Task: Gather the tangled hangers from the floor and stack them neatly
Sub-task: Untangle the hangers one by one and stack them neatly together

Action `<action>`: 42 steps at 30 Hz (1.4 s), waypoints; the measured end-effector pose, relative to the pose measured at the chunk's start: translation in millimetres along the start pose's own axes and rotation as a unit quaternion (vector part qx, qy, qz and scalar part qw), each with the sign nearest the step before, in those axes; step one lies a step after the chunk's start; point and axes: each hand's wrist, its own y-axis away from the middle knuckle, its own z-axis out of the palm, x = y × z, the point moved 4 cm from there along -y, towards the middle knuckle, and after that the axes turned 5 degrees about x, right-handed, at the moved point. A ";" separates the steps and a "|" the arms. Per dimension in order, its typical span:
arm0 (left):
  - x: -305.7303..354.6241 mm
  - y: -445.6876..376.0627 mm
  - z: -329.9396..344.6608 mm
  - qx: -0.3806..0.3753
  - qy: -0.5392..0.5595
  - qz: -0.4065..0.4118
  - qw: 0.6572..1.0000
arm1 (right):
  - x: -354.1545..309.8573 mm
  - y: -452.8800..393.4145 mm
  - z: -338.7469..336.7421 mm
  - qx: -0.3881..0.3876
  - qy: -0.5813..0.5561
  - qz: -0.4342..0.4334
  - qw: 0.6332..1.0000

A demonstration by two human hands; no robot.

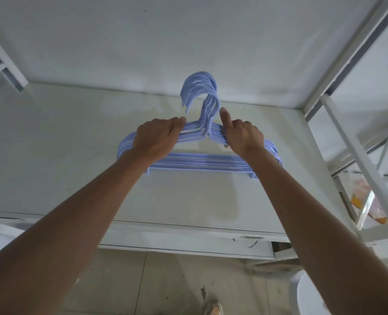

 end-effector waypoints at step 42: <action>18.3 22.7 -14.1 -0.003 0.008 0.025 1.000 | -43.9 46.6 -2.1 0.028 0.062 -0.001 0.998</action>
